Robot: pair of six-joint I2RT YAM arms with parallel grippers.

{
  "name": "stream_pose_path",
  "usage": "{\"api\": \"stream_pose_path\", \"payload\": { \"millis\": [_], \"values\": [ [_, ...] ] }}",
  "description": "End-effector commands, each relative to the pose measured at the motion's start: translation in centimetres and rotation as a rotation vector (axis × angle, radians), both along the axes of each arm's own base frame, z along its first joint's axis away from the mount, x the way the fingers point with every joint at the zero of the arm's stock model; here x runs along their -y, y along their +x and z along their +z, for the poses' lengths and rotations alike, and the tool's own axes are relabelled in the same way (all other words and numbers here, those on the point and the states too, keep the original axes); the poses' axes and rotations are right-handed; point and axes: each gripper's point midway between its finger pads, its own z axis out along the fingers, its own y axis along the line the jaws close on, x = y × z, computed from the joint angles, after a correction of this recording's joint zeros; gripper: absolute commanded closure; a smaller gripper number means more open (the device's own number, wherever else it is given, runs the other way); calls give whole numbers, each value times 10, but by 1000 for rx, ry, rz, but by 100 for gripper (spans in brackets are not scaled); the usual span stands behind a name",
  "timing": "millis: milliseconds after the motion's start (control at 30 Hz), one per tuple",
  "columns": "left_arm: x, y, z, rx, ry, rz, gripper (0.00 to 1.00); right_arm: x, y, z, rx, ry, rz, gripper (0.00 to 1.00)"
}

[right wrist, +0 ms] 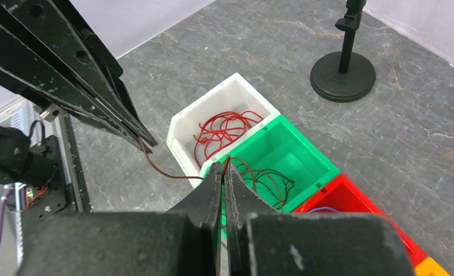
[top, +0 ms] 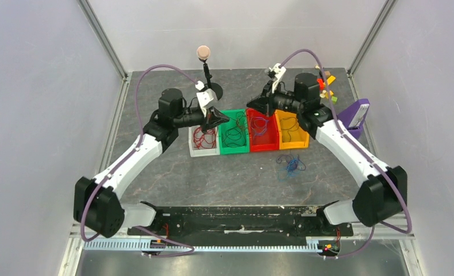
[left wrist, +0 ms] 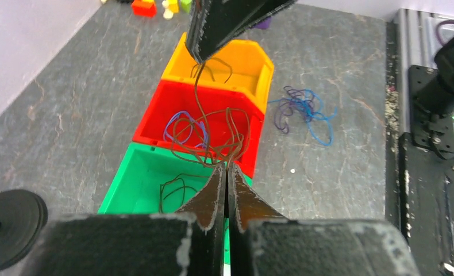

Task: Untangle the cables

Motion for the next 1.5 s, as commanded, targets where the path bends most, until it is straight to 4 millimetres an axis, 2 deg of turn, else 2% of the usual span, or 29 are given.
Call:
{"api": "stream_pose_path", "payload": {
  "millis": [0, 200, 367, 600, 700, 733, 767, 800, 867, 933, 967, 1033, 1100, 1167, 1233, 1367, 1467],
  "values": [
    [8, 44, 9, 9, -44, 129, 98, -16, 25, -16, 23, 12, -27, 100],
    [9, 84, -31, 40, 36, 232, 98, -39, 38, -69, -36, -37, -6, 100],
    [1, 103, -63, 66, 139, 295, 98, -53, 47, -104, -89, -56, -4, 100],
    [-1, 109, -113, 30, 266, 296, 98, -54, 59, -139, -107, -90, -47, 100],
    [-2, 109, -127, 3, 307, 285, 98, -55, 61, -142, -108, -100, -48, 99],
    [0, 107, -128, -15, 314, 265, 95, -55, 62, -140, -109, -105, -45, 89],
    [2, 104, -126, -37, 313, 249, 85, -54, 62, -137, -110, -119, -40, 78],
    [4, 102, -122, -44, 304, 237, 69, -52, 63, -130, -98, -132, -40, 70],
    [5, 92, -111, -75, 286, 222, 51, -43, 61, -117, -80, -161, -39, 59],
    [4, 83, -89, -69, 257, 211, 43, -27, 56, -98, -57, -172, -40, 47],
    [3, 79, -82, -72, 249, 212, 37, -14, 52, -92, -78, -175, -49, 38],
    [-3, 70, -66, -83, 239, 213, 28, 13, 44, -75, -103, -156, -61, 29],
    [-12, 62, -58, -100, 242, 213, 24, 45, 33, -71, -110, -202, -72, 21],
    [-23, 56, -54, -112, 255, 225, 23, 71, 15, -77, -106, -307, -88, 16],
    [-32, 49, -48, -122, 252, 228, 22, 94, -9, -94, -110, -441, -91, 15],
    [-35, 23, -33, -122, 226, 175, 21, 135, -59, -144, -180, -656, -86, 17],
    [-33, 4, -21, -143, 179, 140, 21, 162, -84, -181, -231, -796, -80, 21]
  ]
}}
